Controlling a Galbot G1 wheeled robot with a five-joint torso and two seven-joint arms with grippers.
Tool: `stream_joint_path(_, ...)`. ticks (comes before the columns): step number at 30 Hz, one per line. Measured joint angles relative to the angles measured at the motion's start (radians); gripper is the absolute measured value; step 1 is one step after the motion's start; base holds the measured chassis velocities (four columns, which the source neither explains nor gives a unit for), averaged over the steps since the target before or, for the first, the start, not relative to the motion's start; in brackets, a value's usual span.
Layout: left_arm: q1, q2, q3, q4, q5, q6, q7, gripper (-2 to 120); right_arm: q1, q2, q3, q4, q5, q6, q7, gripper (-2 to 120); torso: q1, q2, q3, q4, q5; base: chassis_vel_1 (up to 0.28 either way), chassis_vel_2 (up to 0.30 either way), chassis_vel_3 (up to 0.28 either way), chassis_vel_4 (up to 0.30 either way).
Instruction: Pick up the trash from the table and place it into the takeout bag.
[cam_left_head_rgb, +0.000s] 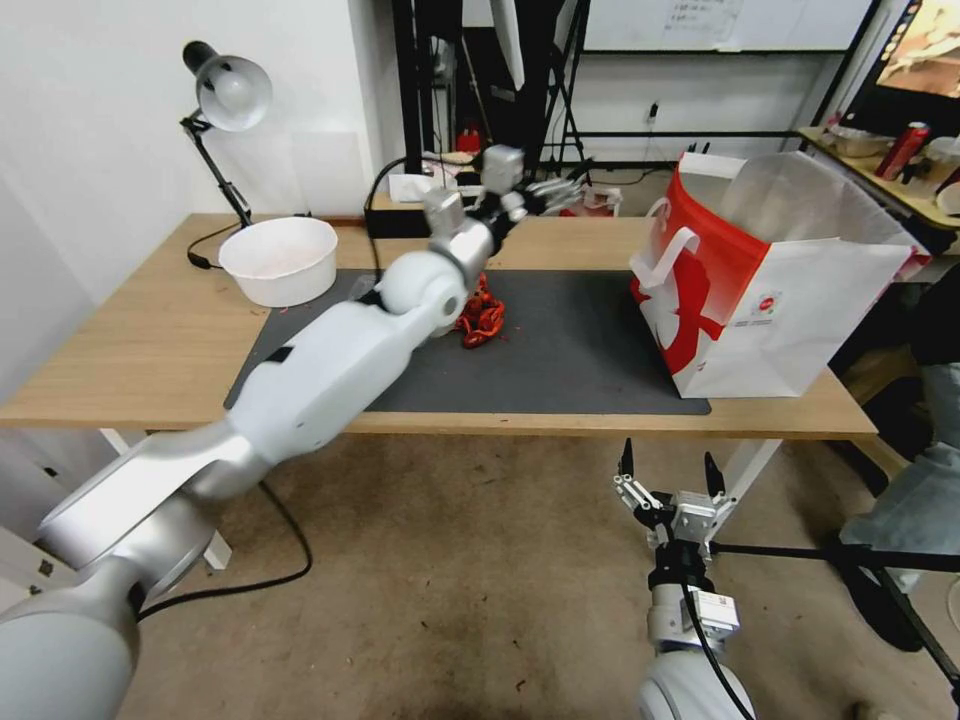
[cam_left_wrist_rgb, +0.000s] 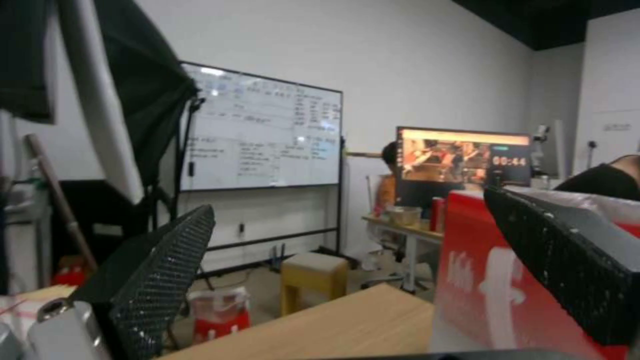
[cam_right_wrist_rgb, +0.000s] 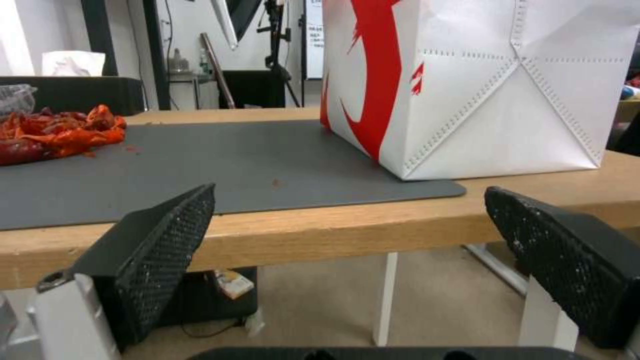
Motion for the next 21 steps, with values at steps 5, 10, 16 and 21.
stream_joint_path(5, 0.088, 0.071, -0.065, -0.054, 0.007, 0.005, -0.003, 100, 0.0, 0.002, -0.006, -0.003, -0.006, 0.0, -0.001, 100, 0.0, 0.0, 0.0, 0.0003, -0.0001, 0.0, 0.0, 0.0, 0.0)
stream_joint_path(10, 0.22, 0.144, -0.155, -0.114, 0.025, 0.006, -0.002, 100, 0.001, 0.003, -0.01, -0.009, -0.009, 0.0, -0.002, 100, 0.0, 0.0, 0.0, 0.0001, -0.0001, 0.0, 0.0, 0.0, 0.0)
stream_joint_path(16, 0.345, 0.199, -0.239, -0.175, 0.046, 0.012, -0.004, 100, 0.008, 0.001, -0.011, -0.013, -0.009, 0.0, -0.003, 100, 0.0, 0.0, 0.0, 0.0004, 0.0001, 0.0, 0.0, 0.0, 0.0)
stream_joint_path(21, 0.45, 0.234, -0.315, -0.231, 0.074, 0.017, -0.01, 100, 0.01, 0.002, -0.013, -0.019, -0.013, 0.0, -0.003, 100, 0.0, 0.0, 0.0, 0.0002, 0.0003, 0.0, 0.0, 0.0, 0.0)
